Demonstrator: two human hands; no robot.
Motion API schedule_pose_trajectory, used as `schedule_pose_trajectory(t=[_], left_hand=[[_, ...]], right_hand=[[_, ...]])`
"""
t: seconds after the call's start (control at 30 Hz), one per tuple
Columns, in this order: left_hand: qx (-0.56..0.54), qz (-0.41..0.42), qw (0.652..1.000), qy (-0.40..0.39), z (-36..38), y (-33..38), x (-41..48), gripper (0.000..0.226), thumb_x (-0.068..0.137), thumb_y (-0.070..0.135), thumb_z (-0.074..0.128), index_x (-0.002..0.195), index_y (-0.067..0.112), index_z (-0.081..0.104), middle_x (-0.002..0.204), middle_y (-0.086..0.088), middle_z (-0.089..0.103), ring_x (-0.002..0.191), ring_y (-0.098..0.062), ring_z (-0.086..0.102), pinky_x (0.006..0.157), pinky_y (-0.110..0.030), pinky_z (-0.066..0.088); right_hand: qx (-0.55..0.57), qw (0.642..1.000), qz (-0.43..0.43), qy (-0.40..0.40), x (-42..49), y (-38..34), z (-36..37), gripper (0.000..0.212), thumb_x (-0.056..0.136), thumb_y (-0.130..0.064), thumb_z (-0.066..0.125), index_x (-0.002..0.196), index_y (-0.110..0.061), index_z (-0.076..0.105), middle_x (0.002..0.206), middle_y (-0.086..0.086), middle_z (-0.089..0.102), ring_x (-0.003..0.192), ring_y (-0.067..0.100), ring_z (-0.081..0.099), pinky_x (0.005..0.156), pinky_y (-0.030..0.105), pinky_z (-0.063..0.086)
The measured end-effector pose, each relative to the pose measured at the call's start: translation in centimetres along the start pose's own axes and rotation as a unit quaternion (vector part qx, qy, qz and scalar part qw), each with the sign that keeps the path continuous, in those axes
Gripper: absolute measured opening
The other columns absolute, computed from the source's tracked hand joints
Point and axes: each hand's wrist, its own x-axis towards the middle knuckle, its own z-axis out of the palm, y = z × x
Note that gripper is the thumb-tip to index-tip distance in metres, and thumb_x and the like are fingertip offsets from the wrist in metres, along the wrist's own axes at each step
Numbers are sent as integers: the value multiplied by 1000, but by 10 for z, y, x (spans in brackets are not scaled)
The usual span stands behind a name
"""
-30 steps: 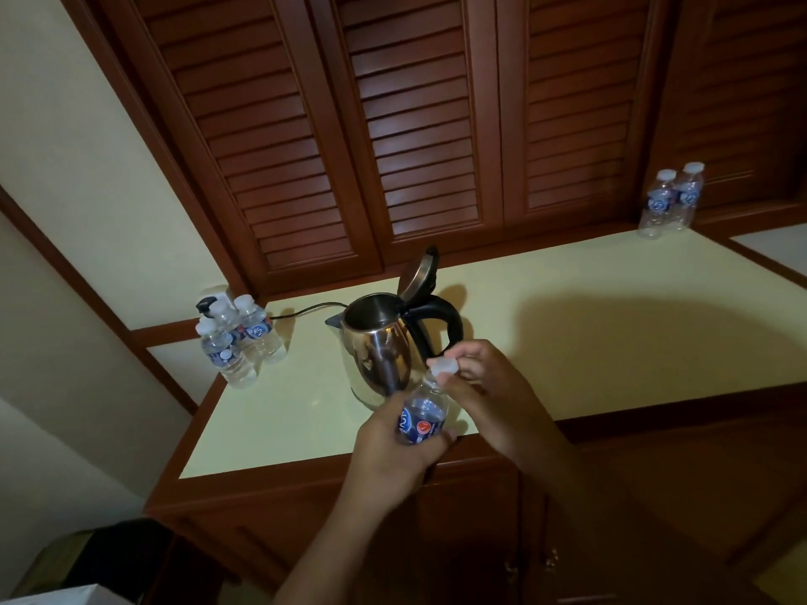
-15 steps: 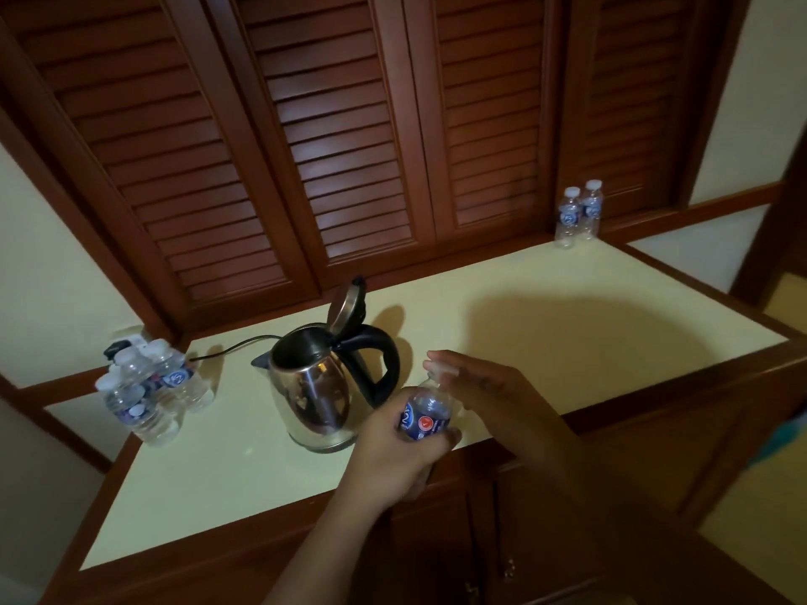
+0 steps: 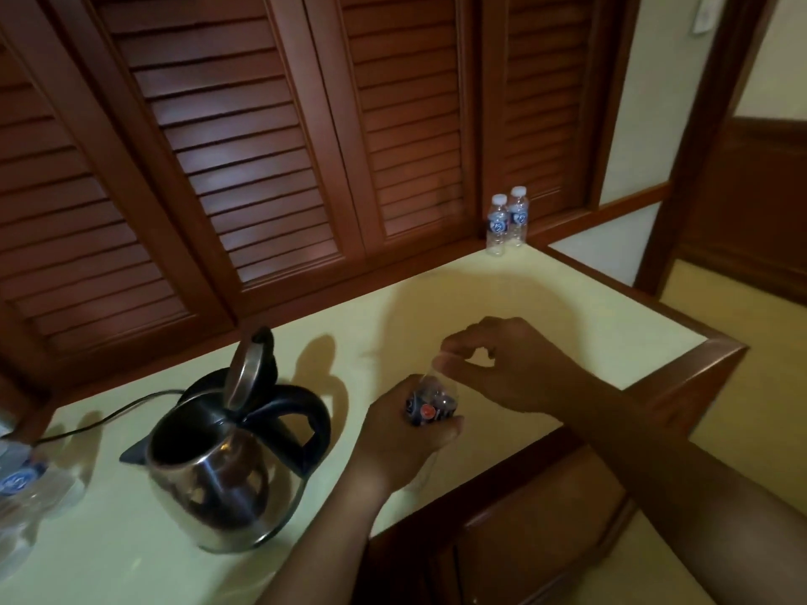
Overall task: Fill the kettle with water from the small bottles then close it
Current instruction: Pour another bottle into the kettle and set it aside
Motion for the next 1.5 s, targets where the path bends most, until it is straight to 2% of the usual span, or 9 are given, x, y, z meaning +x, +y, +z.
schedule_pose_trajectory(t=[0.3,0.47,0.67,0.83,0.93,1.03,1.1,1.37,1.5], left_hand=[[106,86,990,39,25,-15,86,36,77,36,86,109,30,71,96,14,77,86,-4,71,79,-30,61],[298,137,926,189,59,-15,117,69,73,54,88,133,25,68,114,3,77,97,-15,72,80,-27,58],[324,156,916,181,72,-15,151,61,74,54,88,123,24,68,108,4,77,94,-15,70,80,-29,53],[445,199,841,235,97,-12,182,71,61,43,98,122,19,70,100,-4,78,89,-25,73,77,-43,54],[393,189,874,215,106,-4,205,66,70,50,89,125,24,63,108,1,74,98,-20,69,83,-41,52],[134,119,984,-4,108,16,220,62,78,51,84,130,40,52,122,18,65,113,-4,63,95,-29,55],[62,72,990,-100,114,26,227,53,86,36,82,128,45,51,122,24,65,112,5,64,89,-16,53],[178,83,974,117,187,60,266,31,84,35,70,113,40,60,98,15,71,88,-7,66,77,-25,53],[305,116,924,202,218,64,277,50,81,47,56,126,26,59,100,4,68,88,-20,64,76,-41,54]], right_hand=[[-191,982,-3,1,62,65,0,55,106,-48,32,59,-25,49,49,-14,41,49,5,44,64,13,29],[-241,929,276,-60,78,83,-8,70,102,-61,21,75,-15,67,74,-6,63,79,14,65,80,32,55],[-234,948,214,-12,71,102,-15,64,101,-64,24,60,-27,57,61,-16,59,64,3,60,62,18,40],[-122,922,365,-44,88,131,-35,56,99,-58,32,75,-17,61,81,-1,64,79,15,61,68,30,45],[-196,930,312,3,90,143,-49,60,98,-62,28,67,-19,56,68,-1,57,63,15,52,63,33,41],[-231,945,225,59,90,163,-77,62,99,-60,34,59,-16,52,55,0,54,52,16,51,57,36,49],[-236,958,151,65,90,183,-97,52,101,-50,45,64,-13,44,52,4,52,51,22,54,56,39,53],[-234,957,158,69,106,245,-152,53,91,-54,25,79,-16,61,71,0,63,68,23,64,65,31,54],[-172,971,167,21,101,275,-168,22,95,-30,58,84,-12,65,69,3,63,59,23,62,60,30,52]])
